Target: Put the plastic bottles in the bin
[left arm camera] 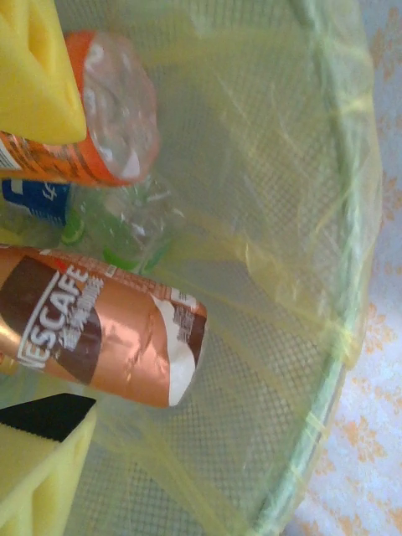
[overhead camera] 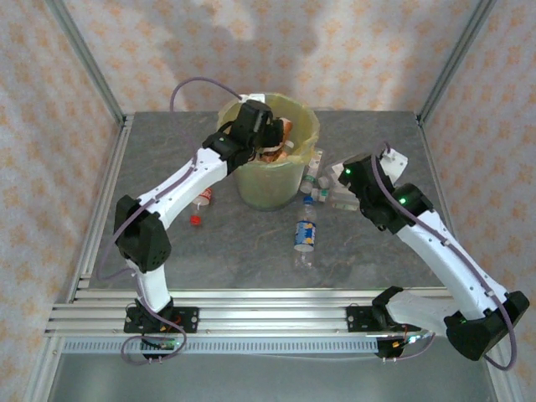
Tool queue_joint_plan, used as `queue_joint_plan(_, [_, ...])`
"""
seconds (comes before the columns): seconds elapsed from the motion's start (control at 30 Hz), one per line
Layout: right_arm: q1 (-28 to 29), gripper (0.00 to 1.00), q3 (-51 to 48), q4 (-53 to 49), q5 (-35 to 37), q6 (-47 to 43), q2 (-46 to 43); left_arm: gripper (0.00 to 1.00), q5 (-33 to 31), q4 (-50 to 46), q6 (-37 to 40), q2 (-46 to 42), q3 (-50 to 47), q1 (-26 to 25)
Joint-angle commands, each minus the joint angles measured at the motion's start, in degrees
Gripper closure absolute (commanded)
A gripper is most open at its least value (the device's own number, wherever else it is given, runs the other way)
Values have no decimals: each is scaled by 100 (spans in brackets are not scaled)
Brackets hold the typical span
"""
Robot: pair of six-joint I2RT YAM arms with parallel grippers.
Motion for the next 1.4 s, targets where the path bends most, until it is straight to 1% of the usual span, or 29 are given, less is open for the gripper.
queue_joint_plan(0.0, [-47, 1, 106, -187, -46, 26, 110, 20, -692, -237, 72, -518, -96, 53])
queue_joint_plan(0.1, [-90, 1, 145, -200, -156, 60, 202, 19, -941, -320, 90, -658, -122, 58])
queue_joint_plan(0.2, [-205, 1, 124, -133, -438, 23, 246, 13, -918, -299, 90, -829, -174, 54])
queue_joint_plan(0.33, [-534, 1, 18, -13, -1094, -17, 312, 0, -863, -251, 64, -1119, -224, 54])
queue_joint_plan(0.5, [-920, 1, -160, 162, -1775, 2, 455, 0, -778, -177, 37, -1518, -360, 55])
queue_joint_plan(0.6, [-1039, 1, -240, 333, -2054, -133, 746, 0, -729, -82, 59, -1794, -559, 45])
queue_joint_plan(0.67, [-1099, 1, -210, 371, -2118, -256, 933, 0, -698, -6, 63, -1982, -734, 52])
queue_joint_plan(0.77, [-1211, 1, -52, 370, -2257, -659, 1332, 0, -730, 171, 54, -2297, -1062, 49])
queue_joint_plan(0.83, [-1299, 1, 84, 412, -2460, -1046, 1628, 0, -787, 290, 55, -2516, -1299, 52])
queue_joint_plan(0.97, [-1542, 1, 375, 476, -2899, -1502, 2192, 0, -891, 387, 74, -2835, -1624, 52])
queue_joint_plan(1.1, [-1750, 2, 621, 692, -3299, -1779, 2649, 0, -1014, 350, 123, -3040, -1806, 56])
queue_joint_plan(1.37, [-2078, 6, 1036, 1039, -3707, -2161, 3439, 0, -1116, 207, 169, -3185, -1914, 55])
